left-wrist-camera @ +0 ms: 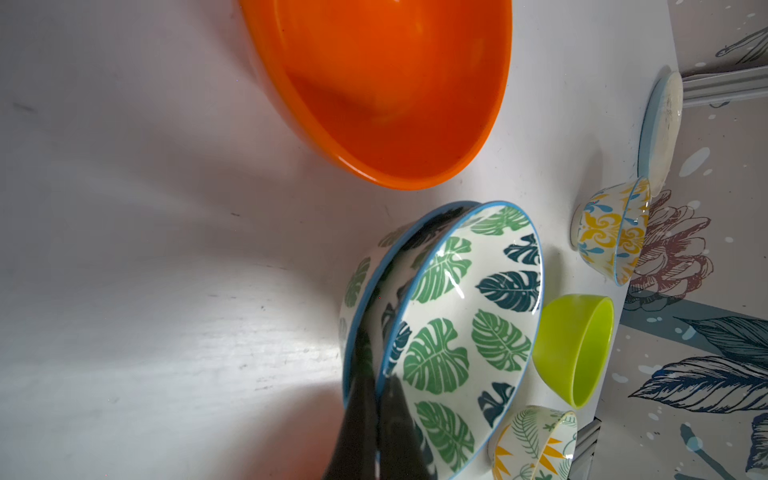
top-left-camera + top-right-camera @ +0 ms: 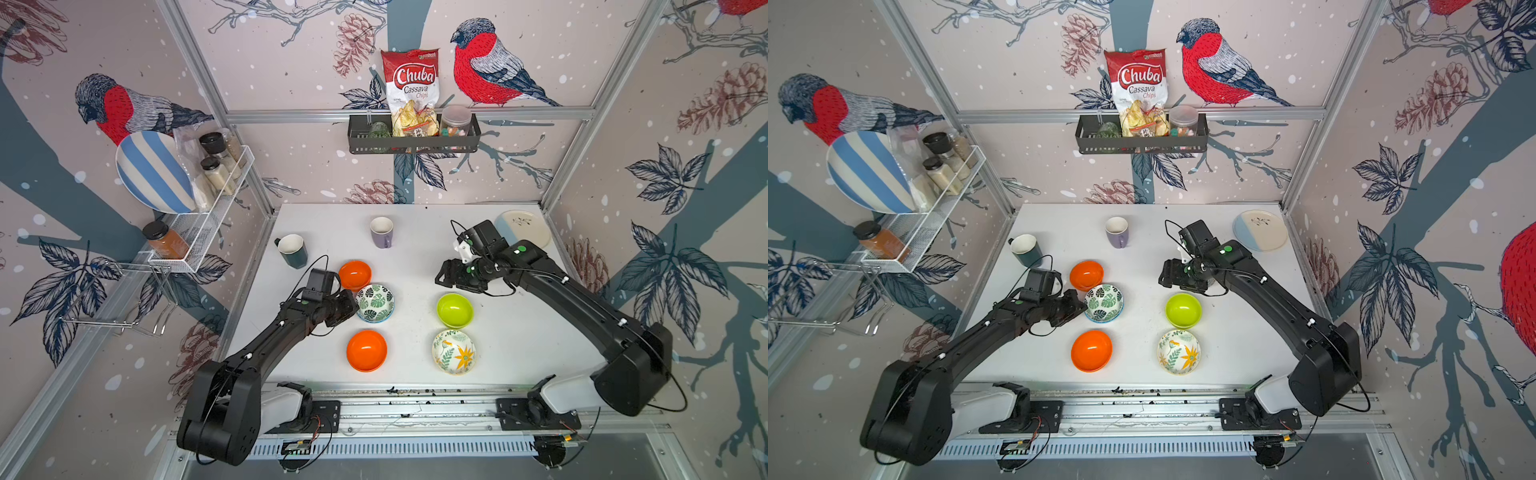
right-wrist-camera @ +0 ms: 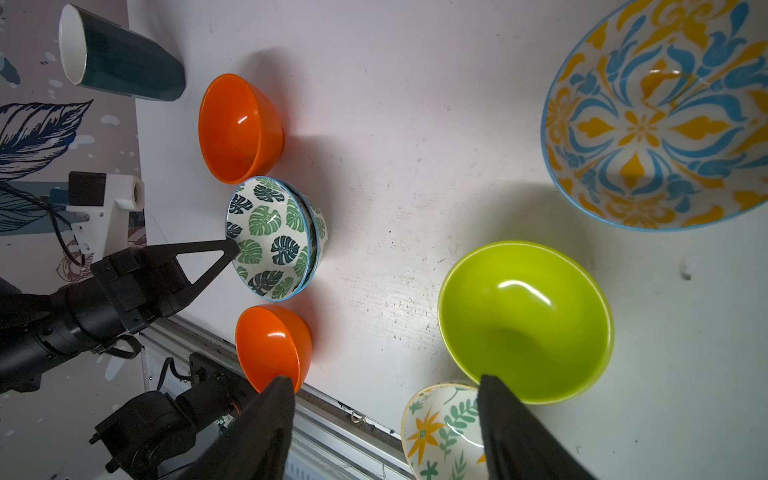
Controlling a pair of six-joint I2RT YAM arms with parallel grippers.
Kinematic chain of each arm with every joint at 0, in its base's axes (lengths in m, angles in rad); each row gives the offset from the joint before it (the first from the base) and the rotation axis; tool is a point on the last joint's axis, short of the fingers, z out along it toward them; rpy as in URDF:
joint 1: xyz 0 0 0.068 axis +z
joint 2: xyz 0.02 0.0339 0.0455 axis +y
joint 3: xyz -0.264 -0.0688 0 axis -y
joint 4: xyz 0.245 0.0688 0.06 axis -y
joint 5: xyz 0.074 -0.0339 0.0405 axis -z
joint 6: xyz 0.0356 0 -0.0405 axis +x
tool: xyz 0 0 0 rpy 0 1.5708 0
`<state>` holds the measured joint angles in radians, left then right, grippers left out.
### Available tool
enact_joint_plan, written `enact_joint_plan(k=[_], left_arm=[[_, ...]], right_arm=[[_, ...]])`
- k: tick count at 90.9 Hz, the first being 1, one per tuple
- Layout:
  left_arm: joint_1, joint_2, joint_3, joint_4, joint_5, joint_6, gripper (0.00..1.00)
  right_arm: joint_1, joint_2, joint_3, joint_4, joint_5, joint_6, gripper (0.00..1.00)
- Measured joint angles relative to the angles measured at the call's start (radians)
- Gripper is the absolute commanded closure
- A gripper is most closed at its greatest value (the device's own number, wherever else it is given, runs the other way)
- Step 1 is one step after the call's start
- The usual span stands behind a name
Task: Stack the bowls
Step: Place the bowl on the bowl.
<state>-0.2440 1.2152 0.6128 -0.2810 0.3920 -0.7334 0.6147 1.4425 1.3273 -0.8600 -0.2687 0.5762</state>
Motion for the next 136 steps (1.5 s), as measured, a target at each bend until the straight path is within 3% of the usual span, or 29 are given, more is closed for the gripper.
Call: enact_joint_plan(k=[54,73,80,107,125,136], left_arm=[[0.005,0.002,-0.016,0.029,0.015,-0.002,1.00],[0.006,-0.017,-0.008,0.006,0.002,0.003,0.52],[0.006,-0.037,0.000,-0.003,-0.004,0.005,0.43],[0.008,-0.090,0.064,-0.103,-0.035,0.013,0.40],[0.008,-0.146,0.175,-0.232,-0.092,0.055,0.41],[0.008,-0.187,0.211,-0.304,-0.127,0.077,0.34]], right_arm=[[0.013,0.011,-0.007,0.014,0.000,0.000,0.28],[0.013,0.012,-0.012,0.014,0.001,0.000,0.28],[0.013,0.013,-0.012,0.015,0.002,0.000,0.28],[-0.010,0.012,-0.005,0.019,0.012,0.000,0.28],[-0.151,0.005,-0.005,0.029,0.054,0.000,0.35],[-0.268,0.006,-0.018,0.036,0.114,0.008,0.38]])
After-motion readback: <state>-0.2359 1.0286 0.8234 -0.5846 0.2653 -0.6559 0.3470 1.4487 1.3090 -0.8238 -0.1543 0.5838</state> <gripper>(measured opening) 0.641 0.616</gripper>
